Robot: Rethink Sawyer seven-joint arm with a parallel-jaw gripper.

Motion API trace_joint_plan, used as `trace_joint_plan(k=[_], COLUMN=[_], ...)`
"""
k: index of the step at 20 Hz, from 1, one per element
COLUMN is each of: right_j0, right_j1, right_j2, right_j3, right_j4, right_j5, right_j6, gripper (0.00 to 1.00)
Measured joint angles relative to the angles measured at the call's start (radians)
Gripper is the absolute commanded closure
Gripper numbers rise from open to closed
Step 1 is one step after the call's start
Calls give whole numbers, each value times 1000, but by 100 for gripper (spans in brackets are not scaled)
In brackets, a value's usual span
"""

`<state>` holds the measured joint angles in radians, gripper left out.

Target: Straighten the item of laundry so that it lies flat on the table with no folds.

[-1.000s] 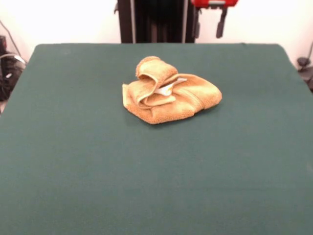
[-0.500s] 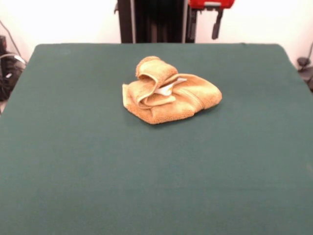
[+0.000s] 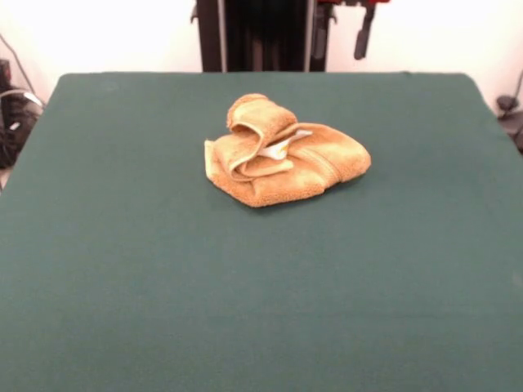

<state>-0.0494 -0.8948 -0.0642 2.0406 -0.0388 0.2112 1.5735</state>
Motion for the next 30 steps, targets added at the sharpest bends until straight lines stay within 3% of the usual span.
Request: trace_joint_plan(k=[7, 16, 22, 30], right_j0=[-37, -154, -198, -189], right_j1=[-5, 29, 65, 129], right_j2=[1, 16, 22, 32], right_j3=[-134, -286, -299, -298], right_j4=[-21, -81, -102, -129], right_j5=[96, 155, 151, 104], right_j6=[0, 0, 0, 0], gripper=[0, 0, 0, 0])
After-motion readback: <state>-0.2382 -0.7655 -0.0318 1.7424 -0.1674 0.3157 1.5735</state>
